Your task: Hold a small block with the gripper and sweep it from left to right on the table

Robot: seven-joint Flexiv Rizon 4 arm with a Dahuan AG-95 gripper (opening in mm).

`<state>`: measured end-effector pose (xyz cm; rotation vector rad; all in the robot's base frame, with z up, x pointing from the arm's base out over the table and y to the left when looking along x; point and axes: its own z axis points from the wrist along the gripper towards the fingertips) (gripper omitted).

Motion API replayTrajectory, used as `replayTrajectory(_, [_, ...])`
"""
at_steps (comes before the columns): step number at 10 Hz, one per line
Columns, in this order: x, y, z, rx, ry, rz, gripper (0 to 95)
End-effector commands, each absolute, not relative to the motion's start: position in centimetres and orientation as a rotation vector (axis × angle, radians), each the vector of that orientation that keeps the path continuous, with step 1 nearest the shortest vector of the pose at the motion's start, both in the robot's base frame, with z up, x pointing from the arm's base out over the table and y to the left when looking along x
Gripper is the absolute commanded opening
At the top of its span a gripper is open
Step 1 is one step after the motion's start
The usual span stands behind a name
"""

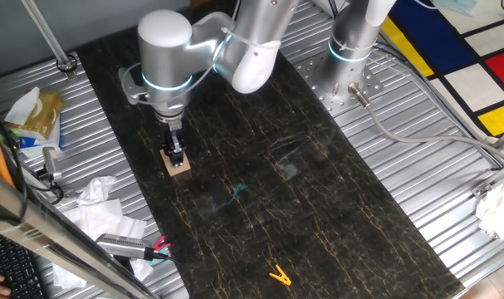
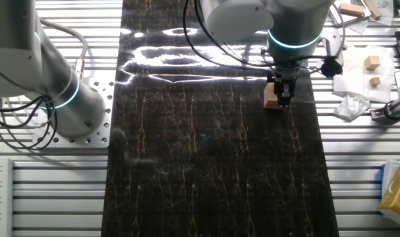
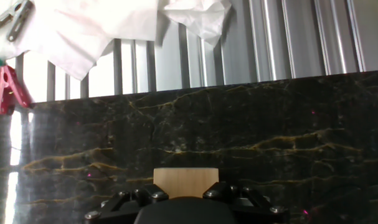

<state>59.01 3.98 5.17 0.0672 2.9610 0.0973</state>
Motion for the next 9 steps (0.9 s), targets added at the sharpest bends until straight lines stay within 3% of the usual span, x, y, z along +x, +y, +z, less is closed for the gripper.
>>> replayTrajectory(1, [58.9, 4.3, 5.2, 0.075, 2.964, 0.111, 0.0])
replayTrajectory(9, [58.8, 5.5, 5.6, 0.078, 2.969, 0.117, 0.0])
